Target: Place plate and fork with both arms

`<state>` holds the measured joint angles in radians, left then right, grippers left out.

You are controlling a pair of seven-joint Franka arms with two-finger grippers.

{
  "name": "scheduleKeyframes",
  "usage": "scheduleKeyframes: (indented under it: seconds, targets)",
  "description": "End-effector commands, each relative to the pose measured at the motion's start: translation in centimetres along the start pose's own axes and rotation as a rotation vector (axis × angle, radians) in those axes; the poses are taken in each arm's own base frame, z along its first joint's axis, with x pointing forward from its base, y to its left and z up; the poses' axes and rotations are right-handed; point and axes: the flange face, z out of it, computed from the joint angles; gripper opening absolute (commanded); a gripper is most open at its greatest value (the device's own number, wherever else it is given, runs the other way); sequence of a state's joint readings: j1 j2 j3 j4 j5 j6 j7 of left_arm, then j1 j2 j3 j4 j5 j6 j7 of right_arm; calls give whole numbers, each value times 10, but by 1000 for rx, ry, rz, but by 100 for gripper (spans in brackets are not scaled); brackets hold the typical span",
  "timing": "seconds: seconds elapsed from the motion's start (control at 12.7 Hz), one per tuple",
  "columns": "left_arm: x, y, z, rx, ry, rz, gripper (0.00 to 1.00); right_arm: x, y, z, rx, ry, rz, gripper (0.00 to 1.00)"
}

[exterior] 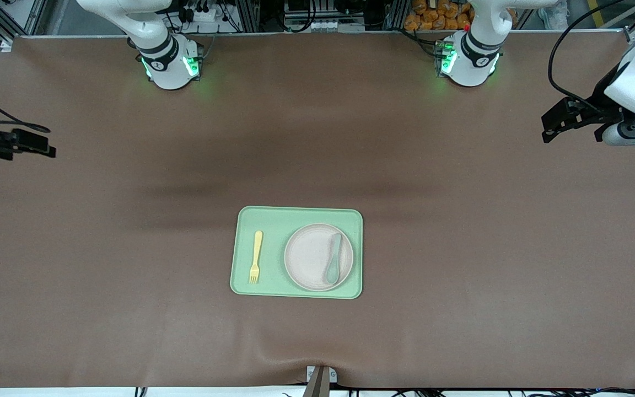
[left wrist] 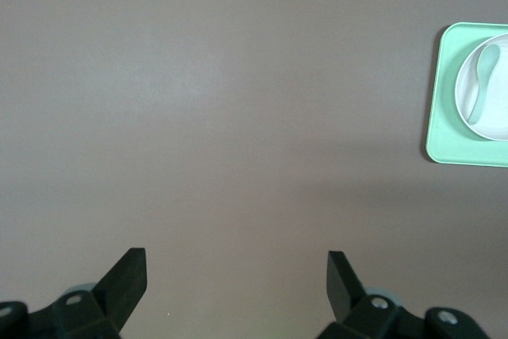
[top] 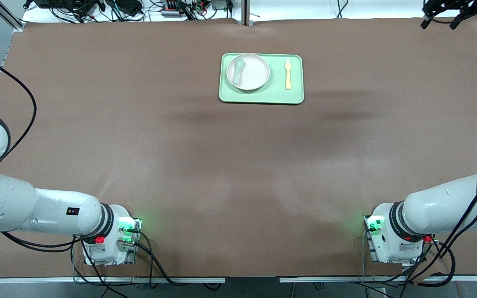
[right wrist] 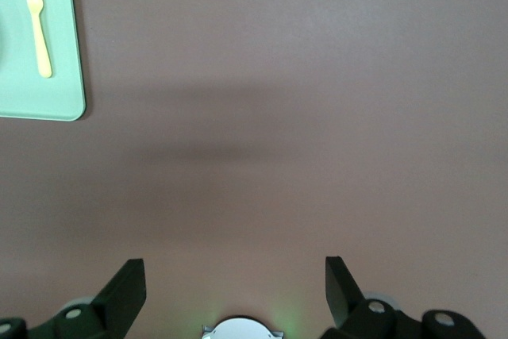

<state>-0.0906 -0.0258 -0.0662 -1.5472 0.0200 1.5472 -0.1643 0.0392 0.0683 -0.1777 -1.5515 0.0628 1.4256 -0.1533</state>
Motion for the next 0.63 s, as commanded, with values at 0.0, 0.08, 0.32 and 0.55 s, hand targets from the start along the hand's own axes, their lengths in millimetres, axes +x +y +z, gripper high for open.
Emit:
scheduleKeyframes:
  seconds: [0.0, 0.08, 0.32, 0.55]
  targets:
    - [-7, -1, -7, 4, 3, -10, 100, -33, -1, -28, 1, 26, 1, 100]
    - [-7, -1, -7, 6, 3, -10, 100, -39, 1, -32, 4, 22, 8, 100]
    - [-8, 2, -6, 4, 1, -5, 100, -49, -12, -44, -3, 43, 5, 100]
    - [-8, 4, -5, 4, 0, -2, 100, -49, -33, -42, -13, 28, 41, 100]
